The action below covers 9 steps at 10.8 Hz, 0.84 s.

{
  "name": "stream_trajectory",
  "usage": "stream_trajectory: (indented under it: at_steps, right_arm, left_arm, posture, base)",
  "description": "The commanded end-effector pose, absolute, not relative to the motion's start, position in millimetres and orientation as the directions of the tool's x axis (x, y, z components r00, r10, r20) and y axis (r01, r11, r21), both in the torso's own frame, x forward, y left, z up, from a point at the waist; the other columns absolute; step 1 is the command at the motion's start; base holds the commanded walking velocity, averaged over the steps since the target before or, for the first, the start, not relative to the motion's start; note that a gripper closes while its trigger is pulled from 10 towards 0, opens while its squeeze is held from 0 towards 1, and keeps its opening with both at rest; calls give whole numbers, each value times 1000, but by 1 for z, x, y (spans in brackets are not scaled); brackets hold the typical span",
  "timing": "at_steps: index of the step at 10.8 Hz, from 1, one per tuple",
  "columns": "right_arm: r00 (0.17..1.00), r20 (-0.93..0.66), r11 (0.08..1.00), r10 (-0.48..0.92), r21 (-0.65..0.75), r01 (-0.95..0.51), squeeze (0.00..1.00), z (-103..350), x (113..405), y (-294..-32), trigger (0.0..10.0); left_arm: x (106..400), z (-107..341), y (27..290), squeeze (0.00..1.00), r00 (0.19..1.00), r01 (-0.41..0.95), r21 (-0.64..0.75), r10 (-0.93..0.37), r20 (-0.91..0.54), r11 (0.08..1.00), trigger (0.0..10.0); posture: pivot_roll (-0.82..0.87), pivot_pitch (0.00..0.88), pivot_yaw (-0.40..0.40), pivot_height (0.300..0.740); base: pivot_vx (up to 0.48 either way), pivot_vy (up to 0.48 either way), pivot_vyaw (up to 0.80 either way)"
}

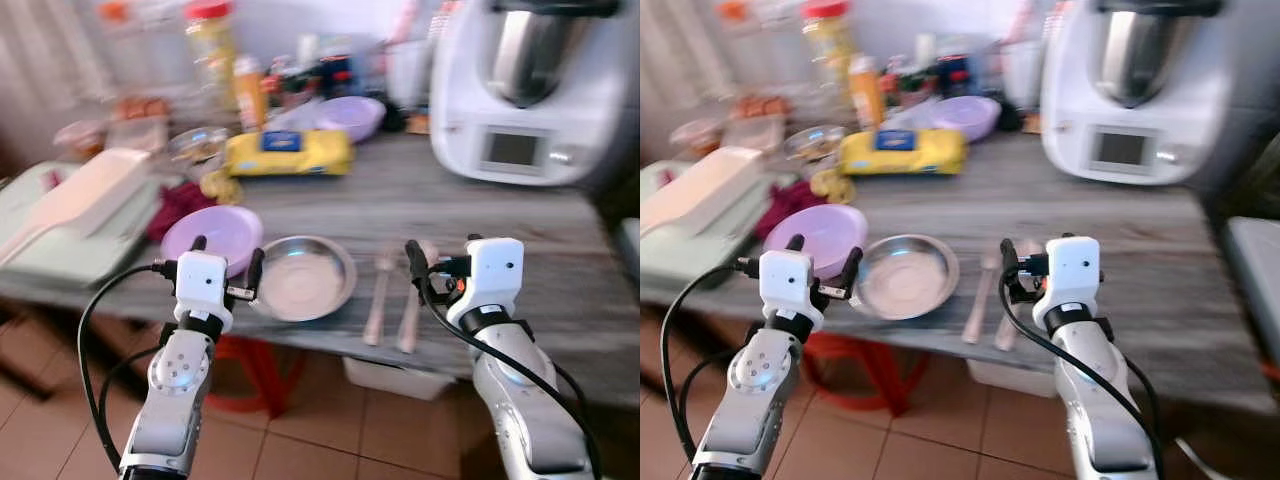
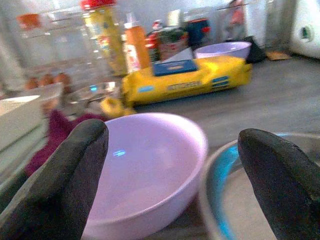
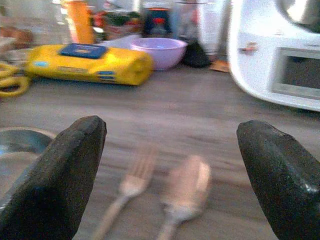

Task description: Setting the table

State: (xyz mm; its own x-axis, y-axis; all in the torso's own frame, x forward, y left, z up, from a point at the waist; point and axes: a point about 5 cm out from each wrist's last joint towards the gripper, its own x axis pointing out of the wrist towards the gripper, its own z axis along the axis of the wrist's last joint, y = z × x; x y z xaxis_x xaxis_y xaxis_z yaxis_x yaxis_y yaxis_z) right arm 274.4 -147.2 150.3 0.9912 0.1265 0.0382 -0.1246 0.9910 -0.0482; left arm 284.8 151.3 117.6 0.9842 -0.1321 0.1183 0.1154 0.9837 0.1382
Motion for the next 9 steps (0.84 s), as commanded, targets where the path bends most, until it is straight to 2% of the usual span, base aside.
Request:
stream_trajectory:
  at_steps: [1, 5, 9]
  right_arm:
    - [990, 49, 990, 134, -52, -132, 0, 151, 276, -145, 10000]
    - [991, 71, 993, 115, -47, -112, 0, 154, 277, -150, 10000]
    - [993, 73, 996, 91, -20, -90, 0, 154, 279, -153, 10000]
  left_arm:
    - [286, 116, 152, 0, 985, 121, 181, -140, 98, 976, 10000]
    - [281, 115, 164, 0, 978, 179, 248, -200, 65, 952, 10000]
    - [274, 116, 163, 0, 968, 224, 264, -246, 52, 938, 10000]
  posture:
    - [-44, 0, 71, 740]
    - [-48, 0, 70, 740]
    - [-41, 0, 64, 740]
  base:
    - [0, 0, 0]
    - [-273, 0, 0]
    - [-280, 0, 0]
